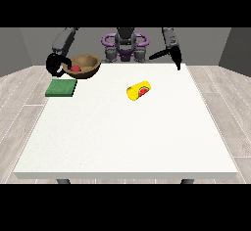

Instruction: Pick the cup and pour the ball into the bowl, then pick the bowl and place it on the pad

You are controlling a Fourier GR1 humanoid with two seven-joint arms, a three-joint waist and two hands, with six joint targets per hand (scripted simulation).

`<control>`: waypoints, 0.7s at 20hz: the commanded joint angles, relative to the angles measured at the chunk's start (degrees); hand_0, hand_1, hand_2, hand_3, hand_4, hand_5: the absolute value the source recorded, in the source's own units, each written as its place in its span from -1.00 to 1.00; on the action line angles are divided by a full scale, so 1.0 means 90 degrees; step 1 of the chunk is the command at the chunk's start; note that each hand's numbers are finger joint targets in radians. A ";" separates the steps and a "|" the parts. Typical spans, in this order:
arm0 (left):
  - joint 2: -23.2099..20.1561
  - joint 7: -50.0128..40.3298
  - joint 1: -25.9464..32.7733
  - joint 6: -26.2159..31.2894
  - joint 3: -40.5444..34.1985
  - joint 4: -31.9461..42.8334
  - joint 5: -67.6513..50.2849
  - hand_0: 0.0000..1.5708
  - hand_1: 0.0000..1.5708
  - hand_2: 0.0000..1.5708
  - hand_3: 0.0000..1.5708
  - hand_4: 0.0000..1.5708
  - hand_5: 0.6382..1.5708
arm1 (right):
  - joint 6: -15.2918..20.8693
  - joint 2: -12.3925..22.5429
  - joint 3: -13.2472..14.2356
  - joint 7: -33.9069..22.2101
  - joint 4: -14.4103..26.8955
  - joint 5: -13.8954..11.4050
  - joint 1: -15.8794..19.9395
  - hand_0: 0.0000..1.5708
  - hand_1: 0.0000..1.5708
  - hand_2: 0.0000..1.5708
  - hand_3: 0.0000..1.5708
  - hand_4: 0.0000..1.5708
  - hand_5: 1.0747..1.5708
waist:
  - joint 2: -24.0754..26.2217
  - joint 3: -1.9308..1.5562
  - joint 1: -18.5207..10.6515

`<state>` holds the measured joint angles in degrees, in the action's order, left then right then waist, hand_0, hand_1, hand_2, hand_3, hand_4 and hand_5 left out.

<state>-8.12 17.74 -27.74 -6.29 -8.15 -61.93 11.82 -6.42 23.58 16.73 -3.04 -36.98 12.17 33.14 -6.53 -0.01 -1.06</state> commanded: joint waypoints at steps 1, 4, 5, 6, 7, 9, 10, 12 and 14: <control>0.0180 0.0427 0.0008 -0.0230 0.0036 0.0130 0.0037 -1.00 -1.00 -1.00 -1.00 -1.00 0.99 | -0.0342 0.0274 0.0345 -0.0010 0.0017 0.0384 0.0165 1.00 1.00 1.00 1.00 0.35 0.96 | -0.0352 0.0000 0.0069; 0.0289 0.0391 -0.0087 -0.0397 0.0312 -0.0228 0.0274 -1.00 -1.00 -1.00 -1.00 -1.00 0.99 | -0.0631 0.0752 0.0806 0.0277 0.0413 0.0687 0.0279 1.00 1.00 1.00 1.00 0.37 0.97 | -0.0769 -0.0005 -0.0236; 0.0174 0.0491 -0.0418 -0.0481 0.0113 -0.0117 0.0199 -1.00 -1.00 -1.00 -1.00 -1.00 0.99 | -0.0774 0.1016 0.0837 0.0028 0.0403 0.0729 0.0482 1.00 1.00 1.00 1.00 0.35 0.96 | -0.1062 -0.0004 -0.0067; 0.0560 0.0357 -0.0356 -0.0657 0.0473 -0.0255 0.0404 -1.00 -1.00 -1.00 -1.00 -1.00 0.99 | -0.0713 0.0755 0.0756 0.0146 0.0533 0.0686 0.0406 1.00 1.00 1.00 1.00 0.33 0.96 | -0.0920 -0.0005 -0.0136; 0.0381 0.0267 -0.0757 -0.0663 0.0368 -0.0571 0.0367 -1.00 -1.00 -1.00 -1.00 -1.00 0.99 | -0.0950 0.1180 0.1043 0.0490 0.0708 0.0820 0.0545 1.00 1.00 1.00 0.83 0.30 0.97 | -0.1553 -0.0012 -0.0273; 0.0508 0.0186 -0.0573 -0.0659 0.0587 -0.0906 0.0456 -1.00 -1.00 -1.00 -1.00 -1.00 0.99 | -0.1178 0.1465 0.1142 0.0891 0.0970 0.0782 0.0392 1.00 1.00 1.00 0.79 0.32 0.96 | -0.1775 -0.0014 -0.0382; 0.0652 0.0052 -0.0437 -0.0792 0.0743 -0.1217 0.0566 -1.00 -1.00 -1.00 -1.00 -1.00 0.99 | -0.1362 0.1618 0.1144 0.1120 0.1122 0.0714 0.0251 1.00 1.00 1.00 0.84 0.31 0.97 | -0.1774 -0.0017 -0.0444; 0.0358 0.0206 -0.0486 -0.0524 0.0621 -0.1401 0.0425 -1.00 -1.00 -1.00 -1.00 -1.00 0.99 | -0.1393 0.1674 0.1158 0.1540 0.1183 0.0643 0.0210 1.00 1.00 1.00 0.52 0.28 0.98 | -0.2099 -0.0015 -0.0471; 0.0431 0.0228 -0.0443 -0.0757 0.0688 -0.1579 0.0580 -1.00 -1.00 -1.00 -1.00 -1.00 0.98 | -0.1426 0.2034 0.1191 0.1669 0.1217 0.0577 0.0430 1.00 1.00 1.00 -0.55 0.30 0.99 | -0.2370 -0.0016 -0.0432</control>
<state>-4.45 20.05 -31.77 -12.07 -3.18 -72.09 15.85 -17.62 38.05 26.44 7.23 -27.90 18.01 36.31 -23.46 -0.13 -4.45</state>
